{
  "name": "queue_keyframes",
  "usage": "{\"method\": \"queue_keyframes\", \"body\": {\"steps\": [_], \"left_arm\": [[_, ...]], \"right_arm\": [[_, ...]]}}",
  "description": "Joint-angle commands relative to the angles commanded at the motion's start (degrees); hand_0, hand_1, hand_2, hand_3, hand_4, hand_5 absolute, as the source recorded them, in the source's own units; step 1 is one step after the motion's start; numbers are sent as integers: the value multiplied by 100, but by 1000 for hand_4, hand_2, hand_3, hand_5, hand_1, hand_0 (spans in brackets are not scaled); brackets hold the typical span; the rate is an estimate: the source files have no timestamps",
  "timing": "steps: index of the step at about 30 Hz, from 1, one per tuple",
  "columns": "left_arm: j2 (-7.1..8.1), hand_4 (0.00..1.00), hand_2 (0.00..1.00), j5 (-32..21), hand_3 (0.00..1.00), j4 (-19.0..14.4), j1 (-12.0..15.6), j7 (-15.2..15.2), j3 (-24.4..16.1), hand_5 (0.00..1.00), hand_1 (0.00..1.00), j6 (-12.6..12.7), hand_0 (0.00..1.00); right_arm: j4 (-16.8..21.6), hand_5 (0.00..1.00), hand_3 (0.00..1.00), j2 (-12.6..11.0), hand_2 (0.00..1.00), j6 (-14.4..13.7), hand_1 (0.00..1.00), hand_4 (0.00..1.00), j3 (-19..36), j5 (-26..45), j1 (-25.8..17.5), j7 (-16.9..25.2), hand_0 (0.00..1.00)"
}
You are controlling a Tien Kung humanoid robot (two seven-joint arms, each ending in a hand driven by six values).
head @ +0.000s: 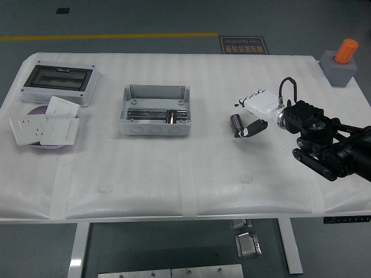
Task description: Pick up the battery,place it into the box
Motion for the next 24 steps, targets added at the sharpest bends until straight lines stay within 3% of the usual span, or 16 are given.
{"method": "queue_keyframes", "body": {"steps": [5, 6, 11, 12, 24], "left_arm": [[10, 415, 443, 23, 607, -5, -15, -5, 11, 453, 616, -1, 593], [13, 414, 443, 22, 607, -6, -19, -7, 18, 454, 615, 1, 593], [22, 414, 443, 5, 607, -19, -36, -20, 63, 454, 615, 7, 593], [22, 412, 443, 1, 606, -22, -38, -21, 69, 456, 615, 7, 593], [17, 411, 444, 14, 607, -34, -56, -11, 79, 456, 615, -10, 592]], "right_arm": [[-67, 496, 821, 22, 769, 23, 762, 734, 43, -36, -13, 33, 878], [-79, 458, 805, 26, 764, 26, 753, 677, 49, -40, -13, 37, 864], [-122, 458, 805, 54, 764, 15, 753, 677, 62, -17, -19, 49, 864], [-126, 433, 786, 63, 761, 9, 751, 639, 61, -8, -23, 51, 862], [-125, 445, 767, 197, 757, 61, 748, 632, 100, -14, -45, 88, 853]]}}
